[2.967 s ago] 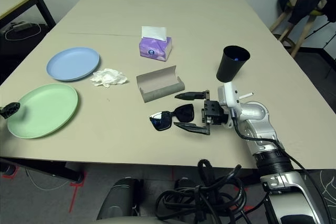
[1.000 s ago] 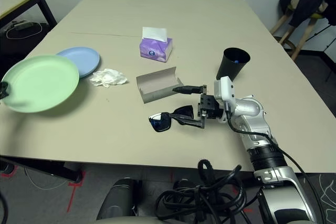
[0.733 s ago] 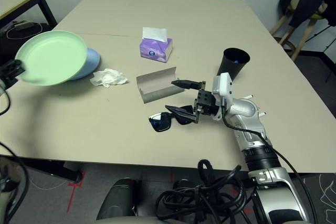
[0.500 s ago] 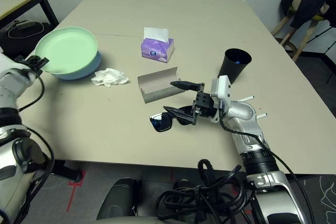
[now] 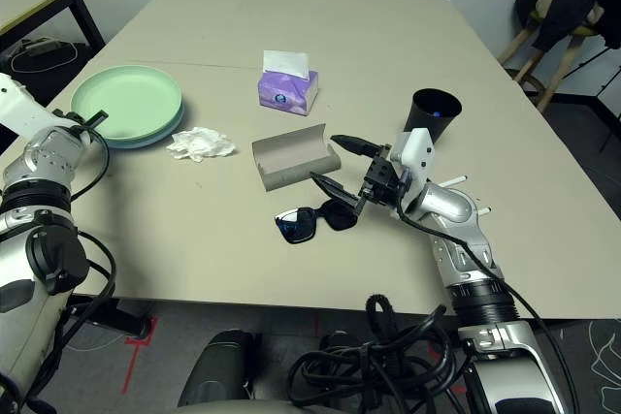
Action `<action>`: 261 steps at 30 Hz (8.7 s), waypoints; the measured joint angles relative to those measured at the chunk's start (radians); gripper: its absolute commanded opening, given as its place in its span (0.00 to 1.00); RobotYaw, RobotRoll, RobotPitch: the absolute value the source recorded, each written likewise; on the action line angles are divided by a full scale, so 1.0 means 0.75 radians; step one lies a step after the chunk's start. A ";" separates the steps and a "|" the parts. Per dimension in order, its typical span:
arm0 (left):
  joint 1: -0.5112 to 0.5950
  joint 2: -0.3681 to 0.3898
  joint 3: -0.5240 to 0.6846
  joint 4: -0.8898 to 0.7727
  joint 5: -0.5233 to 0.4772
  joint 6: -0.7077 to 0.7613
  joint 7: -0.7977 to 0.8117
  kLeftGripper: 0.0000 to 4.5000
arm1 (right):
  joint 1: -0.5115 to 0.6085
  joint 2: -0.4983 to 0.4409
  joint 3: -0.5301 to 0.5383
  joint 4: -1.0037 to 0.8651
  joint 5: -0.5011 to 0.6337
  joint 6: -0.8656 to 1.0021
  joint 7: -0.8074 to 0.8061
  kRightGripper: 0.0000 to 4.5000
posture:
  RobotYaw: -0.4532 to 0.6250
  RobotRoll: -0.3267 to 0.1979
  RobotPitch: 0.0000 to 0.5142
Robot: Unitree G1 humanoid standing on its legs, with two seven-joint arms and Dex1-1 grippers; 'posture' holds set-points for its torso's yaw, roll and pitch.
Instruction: Organize and tidy the items on the table.
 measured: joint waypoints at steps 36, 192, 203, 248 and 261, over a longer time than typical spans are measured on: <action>0.469 0.034 -0.564 -0.748 -0.050 0.014 -1.486 0.98 | -0.004 -0.034 -0.001 -0.012 0.003 0.006 0.009 1.00 | 0.52 0.62 0.17; 0.692 0.117 -0.578 -0.913 -0.087 -0.403 -1.981 0.99 | -0.329 -0.226 0.265 -0.567 -0.098 1.113 -0.178 1.00 | 0.53 0.62 0.30; 0.752 0.115 -0.679 -0.907 -0.070 -0.601 -2.157 0.99 | -0.546 -0.449 0.502 -0.602 -0.194 1.220 0.014 1.00 | 0.49 0.62 0.35; 0.842 0.086 -0.756 -1.015 -0.062 -0.617 -2.112 0.99 | -0.926 -0.325 1.049 -0.356 -0.838 0.964 0.611 1.00 | 0.53 0.62 0.38; 0.864 0.086 -0.768 -1.021 -0.061 -0.616 -2.081 0.99 | -0.929 -0.299 1.049 -0.307 -0.904 0.892 0.649 1.00 | 0.54 0.62 0.37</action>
